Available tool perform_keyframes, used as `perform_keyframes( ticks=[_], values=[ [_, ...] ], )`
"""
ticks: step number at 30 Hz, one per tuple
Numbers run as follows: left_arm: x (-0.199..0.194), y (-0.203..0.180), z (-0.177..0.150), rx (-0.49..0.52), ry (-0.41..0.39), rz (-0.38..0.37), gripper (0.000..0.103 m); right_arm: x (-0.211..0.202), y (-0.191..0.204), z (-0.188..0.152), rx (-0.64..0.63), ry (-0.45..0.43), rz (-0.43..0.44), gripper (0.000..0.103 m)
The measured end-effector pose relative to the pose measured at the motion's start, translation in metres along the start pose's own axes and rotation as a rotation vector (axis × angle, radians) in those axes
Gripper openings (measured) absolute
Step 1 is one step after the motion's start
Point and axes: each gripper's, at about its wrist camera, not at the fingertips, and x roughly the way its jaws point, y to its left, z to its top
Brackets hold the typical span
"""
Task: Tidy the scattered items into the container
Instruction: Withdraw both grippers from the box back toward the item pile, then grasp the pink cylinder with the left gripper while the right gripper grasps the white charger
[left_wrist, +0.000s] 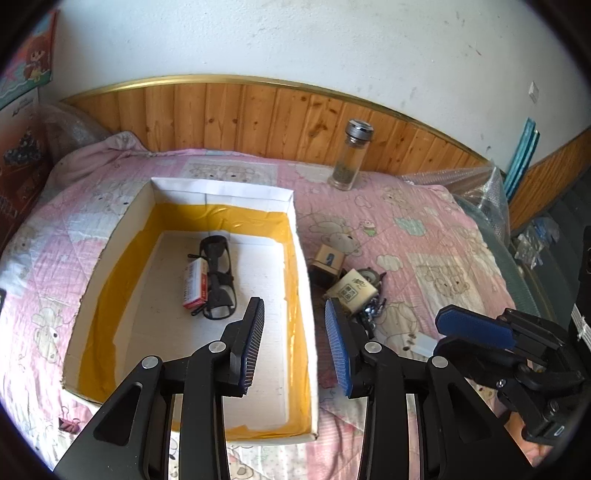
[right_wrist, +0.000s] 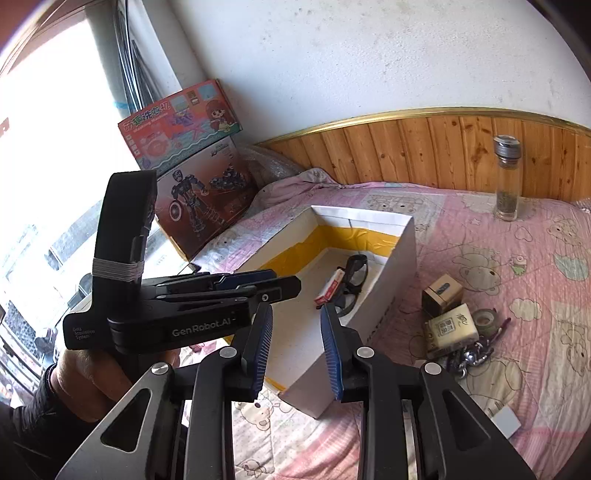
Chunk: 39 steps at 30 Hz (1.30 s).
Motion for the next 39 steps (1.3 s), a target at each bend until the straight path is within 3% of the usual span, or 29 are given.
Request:
perform_keyframes(
  ticks=[8, 14, 20, 24, 27, 39],
  values=[
    [0.014, -0.041, -0.002, 0.05, 0.052, -0.108, 0.038, -0.032, -0.054, -0.01, 0.12, -0.012, -0.1, 0.029],
    [0.041, -0.076, -0.014, 0.116, 0.13, -0.13, 0.043, -0.048, -0.099, -0.023, 0.206, 0.002, -0.194, 0.03],
    [0.073, -0.089, -0.031, 0.121, 0.201, -0.085, 0.043, -0.047, -0.135, -0.045, 0.26, 0.069, -0.29, 0.033],
    [0.095, -0.089, -0.046, 0.125, 0.24, -0.061, 0.043, -0.043, -0.157, -0.062, 0.289, 0.125, -0.374, 0.052],
    [0.114, -0.085, -0.053, 0.11, 0.266, -0.039, 0.043, -0.035, -0.167, -0.072, 0.276, 0.175, -0.412, 0.058],
    [0.149, -0.077, -0.069, 0.046, 0.26, 0.041, 0.043, -0.01, -0.188, -0.094, 0.256, 0.3, -0.425, 0.059]
  ],
)
